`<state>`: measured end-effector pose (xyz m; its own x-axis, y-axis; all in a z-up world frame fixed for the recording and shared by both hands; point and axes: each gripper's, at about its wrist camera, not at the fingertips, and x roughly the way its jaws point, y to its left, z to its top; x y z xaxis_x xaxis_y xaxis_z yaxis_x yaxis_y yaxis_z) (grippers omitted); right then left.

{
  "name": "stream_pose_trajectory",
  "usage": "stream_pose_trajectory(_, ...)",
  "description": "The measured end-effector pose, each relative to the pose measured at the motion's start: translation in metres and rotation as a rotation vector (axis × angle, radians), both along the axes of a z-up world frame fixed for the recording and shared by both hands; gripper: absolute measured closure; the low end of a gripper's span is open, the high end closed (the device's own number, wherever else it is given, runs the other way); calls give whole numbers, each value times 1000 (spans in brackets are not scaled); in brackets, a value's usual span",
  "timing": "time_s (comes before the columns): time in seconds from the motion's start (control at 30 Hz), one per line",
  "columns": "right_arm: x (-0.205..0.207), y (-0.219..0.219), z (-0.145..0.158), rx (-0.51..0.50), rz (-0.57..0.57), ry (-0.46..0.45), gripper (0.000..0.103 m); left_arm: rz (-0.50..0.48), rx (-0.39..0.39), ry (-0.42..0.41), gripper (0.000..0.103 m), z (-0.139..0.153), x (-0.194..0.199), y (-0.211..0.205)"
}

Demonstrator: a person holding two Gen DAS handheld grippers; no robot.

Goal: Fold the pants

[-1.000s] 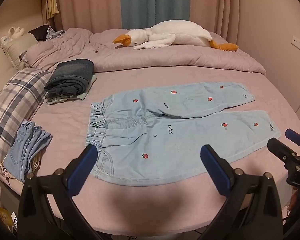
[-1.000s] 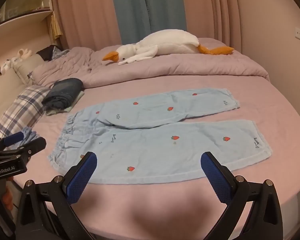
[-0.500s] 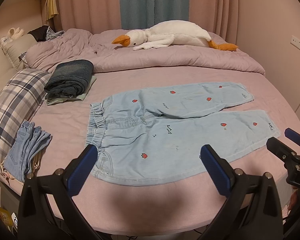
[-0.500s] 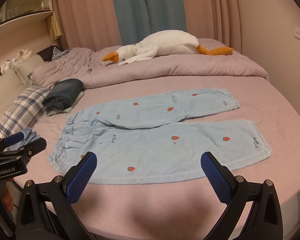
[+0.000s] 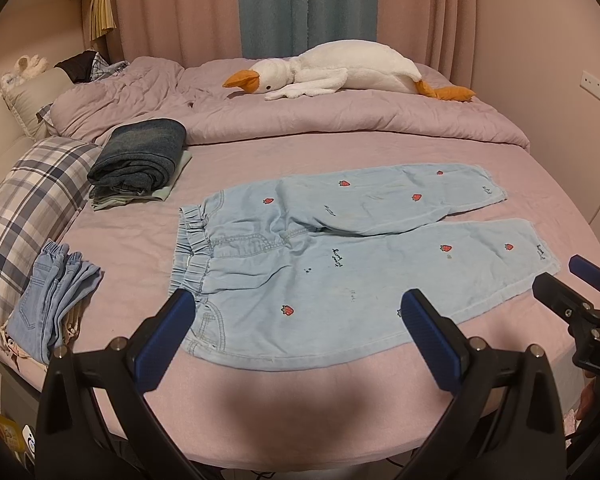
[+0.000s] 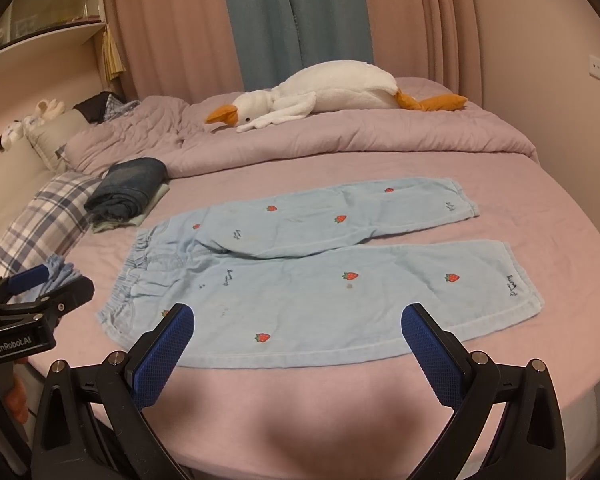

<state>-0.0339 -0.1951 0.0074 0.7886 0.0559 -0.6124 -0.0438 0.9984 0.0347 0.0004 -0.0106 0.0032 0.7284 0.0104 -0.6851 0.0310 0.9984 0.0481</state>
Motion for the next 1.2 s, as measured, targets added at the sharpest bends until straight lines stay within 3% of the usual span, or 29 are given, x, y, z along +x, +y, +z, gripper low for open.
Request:
stream_pose_trajectory(0.57,-1,0,0,-4,-2,-2,0,-16,-36,38,0,-6,1,-2)
stream_pose_trajectory(0.63,-1,1,-1,-2,9,-1,0,-23,-105,67,0,-13,6,6)
stream_pose_trajectory(0.77,0,15,-15,-24,129,-28,0,-11,-351,156,0,-46,18,41)
stream_pose_trajectory(0.83,1,31,-30,-96,192,-42,0,52,-482,191,0,-68,21,62)
stream_pose_trajectory(0.9,2,51,-50,-195,256,-57,0,124,-502,182,0,-93,27,83)
stream_pose_trajectory(1.0,5,76,-78,-284,363,-54,0,217,-536,244,2,-117,23,113)
stream_pose_trajectory(1.13,8,102,-111,-403,488,-47,2,276,-628,286,2,-138,21,135)
stream_pose_trajectory(1.2,6,116,-131,-499,553,-62,15,288,-682,268,7,-152,26,140)
